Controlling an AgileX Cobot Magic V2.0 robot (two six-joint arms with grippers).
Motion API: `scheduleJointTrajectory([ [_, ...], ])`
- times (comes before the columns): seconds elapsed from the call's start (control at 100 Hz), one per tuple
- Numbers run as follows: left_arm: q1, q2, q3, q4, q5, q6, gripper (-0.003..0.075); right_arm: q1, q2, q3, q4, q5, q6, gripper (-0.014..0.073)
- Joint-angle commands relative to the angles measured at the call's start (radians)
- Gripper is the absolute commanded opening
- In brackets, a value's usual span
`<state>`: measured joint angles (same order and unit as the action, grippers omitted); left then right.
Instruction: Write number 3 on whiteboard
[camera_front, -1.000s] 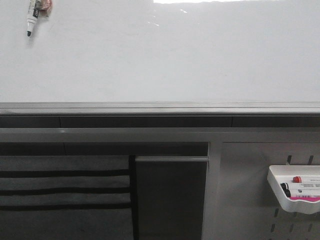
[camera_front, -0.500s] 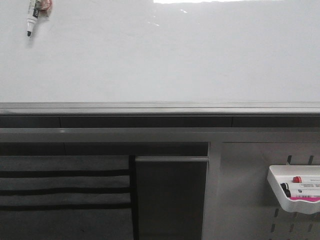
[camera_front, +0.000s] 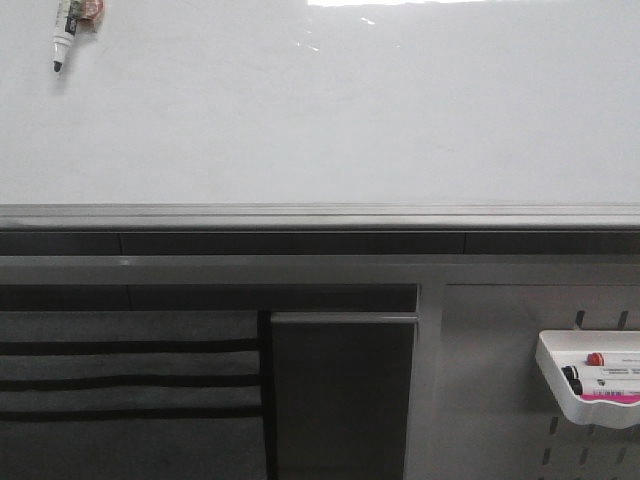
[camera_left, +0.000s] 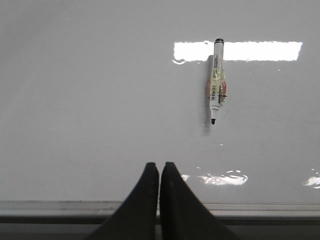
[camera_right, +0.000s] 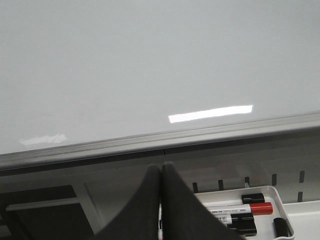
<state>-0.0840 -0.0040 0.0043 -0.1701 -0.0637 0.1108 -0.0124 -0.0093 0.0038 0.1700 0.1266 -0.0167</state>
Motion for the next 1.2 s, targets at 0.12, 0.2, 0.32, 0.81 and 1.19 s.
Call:
scheduleJointTrajectory([
  [0.12, 0.0, -0.005, -0.156, -0.049, 0.092, -0.007, -0.002, 0.0, 0.018, -0.193, 0.004, 0.048, -0.006, -0.0069],
  [0.2, 0.0, 0.038, -0.254, -0.049, 0.187, -0.007, -0.002, 0.0, 0.065, -0.289, 0.004, 0.097, -0.022, -0.0069],
  [0.32, 0.0, 0.127, -0.385, -0.044, 0.272, -0.005, -0.002, 0.0, 0.169, -0.438, 0.004, 0.211, -0.104, -0.0069],
  [0.81, 0.0, 0.417, -0.594, -0.013, 0.423, -0.003, -0.002, 0.0, 0.504, -0.67, 0.002, 0.354, -0.152, -0.0069],
  [1.19, -0.007, 0.521, -0.59, 0.069, 0.406, -0.003, 0.0135, 0.0, 0.613, -0.67, 0.002, 0.351, -0.15, 0.0237],
])
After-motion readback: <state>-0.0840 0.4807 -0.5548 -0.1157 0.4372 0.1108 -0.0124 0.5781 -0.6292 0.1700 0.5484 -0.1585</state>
